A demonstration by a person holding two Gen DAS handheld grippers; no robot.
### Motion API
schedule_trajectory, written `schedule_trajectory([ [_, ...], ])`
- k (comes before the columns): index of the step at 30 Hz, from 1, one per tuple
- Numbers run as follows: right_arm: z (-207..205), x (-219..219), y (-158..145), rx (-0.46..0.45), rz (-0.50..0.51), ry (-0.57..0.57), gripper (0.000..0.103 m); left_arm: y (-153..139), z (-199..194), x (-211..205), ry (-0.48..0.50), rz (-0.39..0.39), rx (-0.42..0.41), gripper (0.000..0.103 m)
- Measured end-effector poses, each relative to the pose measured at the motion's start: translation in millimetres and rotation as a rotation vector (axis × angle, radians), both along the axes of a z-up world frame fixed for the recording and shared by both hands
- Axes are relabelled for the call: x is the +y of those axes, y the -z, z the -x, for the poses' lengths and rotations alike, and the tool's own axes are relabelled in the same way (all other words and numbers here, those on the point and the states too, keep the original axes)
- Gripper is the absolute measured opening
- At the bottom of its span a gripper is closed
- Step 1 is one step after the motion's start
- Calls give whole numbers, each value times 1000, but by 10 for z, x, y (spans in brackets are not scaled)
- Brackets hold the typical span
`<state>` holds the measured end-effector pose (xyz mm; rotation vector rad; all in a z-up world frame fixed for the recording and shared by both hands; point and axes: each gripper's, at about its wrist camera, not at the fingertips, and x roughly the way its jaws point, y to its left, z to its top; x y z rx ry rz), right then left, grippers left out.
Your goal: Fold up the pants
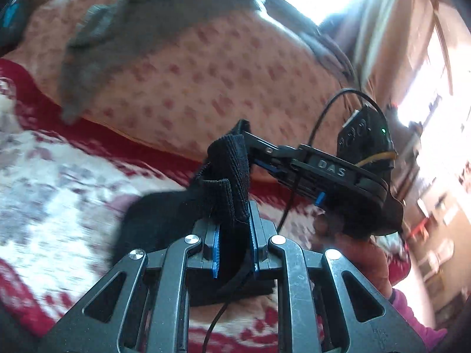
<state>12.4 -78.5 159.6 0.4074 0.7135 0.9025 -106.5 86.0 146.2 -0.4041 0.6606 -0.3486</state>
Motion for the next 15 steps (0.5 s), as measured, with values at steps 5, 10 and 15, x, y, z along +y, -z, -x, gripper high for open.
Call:
schedule_trajectory([
  [5, -77, -689, 511, 110, -2, 119, 12, 447, -219, -692, 83, -63, 90, 14],
  [10, -77, -1196, 1006, 230, 21, 208, 13, 818, -331, -976, 139, -108, 183, 15],
  [15, 6, -1540, 1042, 263, -31, 279, 37, 655, -325, -885, 207, -30, 181, 46],
])
